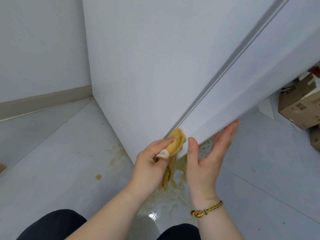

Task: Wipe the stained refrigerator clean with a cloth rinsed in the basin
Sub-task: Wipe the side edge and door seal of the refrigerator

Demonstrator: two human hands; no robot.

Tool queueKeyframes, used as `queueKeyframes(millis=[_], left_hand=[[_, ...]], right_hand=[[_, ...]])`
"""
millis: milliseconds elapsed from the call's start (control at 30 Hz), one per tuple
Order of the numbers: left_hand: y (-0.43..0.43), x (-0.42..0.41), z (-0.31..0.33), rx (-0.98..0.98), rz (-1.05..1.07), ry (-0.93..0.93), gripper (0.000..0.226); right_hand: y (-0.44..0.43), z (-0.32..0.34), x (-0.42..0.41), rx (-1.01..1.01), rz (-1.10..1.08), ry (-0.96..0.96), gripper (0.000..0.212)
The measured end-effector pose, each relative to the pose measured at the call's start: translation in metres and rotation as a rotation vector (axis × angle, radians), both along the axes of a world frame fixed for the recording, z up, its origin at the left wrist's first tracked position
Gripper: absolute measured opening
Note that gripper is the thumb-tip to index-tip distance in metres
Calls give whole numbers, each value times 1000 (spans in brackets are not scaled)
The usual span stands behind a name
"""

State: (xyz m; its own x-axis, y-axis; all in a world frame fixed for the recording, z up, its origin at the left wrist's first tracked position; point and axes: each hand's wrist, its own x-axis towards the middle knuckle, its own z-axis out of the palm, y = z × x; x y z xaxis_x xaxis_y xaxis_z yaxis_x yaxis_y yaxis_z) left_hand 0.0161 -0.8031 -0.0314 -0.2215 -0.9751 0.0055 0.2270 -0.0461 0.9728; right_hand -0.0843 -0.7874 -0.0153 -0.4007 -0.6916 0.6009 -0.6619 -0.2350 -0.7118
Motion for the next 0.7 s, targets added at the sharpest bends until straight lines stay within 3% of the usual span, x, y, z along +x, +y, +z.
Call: queueKeyframes(millis=[133, 333, 567, 633, 700], left_hand=[[-9, 2, -4, -171, -53, -31, 44], [-3, 0, -57, 58, -31, -230, 49], [-7, -4, -17, -140, -21, -49, 45], [-11, -4, -38, -66, -33, -78, 47], [-10, 0, -61, 136, -67, -120, 46]], right_hand=[[-3, 0, -1, -12, -19, 11, 65], [0, -1, -4, 1, -14, -2, 69], [1, 1, -3, -13, -16, 13, 69], [-3, 2, -4, -18, -23, 5, 71], [-4, 2, -2, -11, -22, 11, 71]])
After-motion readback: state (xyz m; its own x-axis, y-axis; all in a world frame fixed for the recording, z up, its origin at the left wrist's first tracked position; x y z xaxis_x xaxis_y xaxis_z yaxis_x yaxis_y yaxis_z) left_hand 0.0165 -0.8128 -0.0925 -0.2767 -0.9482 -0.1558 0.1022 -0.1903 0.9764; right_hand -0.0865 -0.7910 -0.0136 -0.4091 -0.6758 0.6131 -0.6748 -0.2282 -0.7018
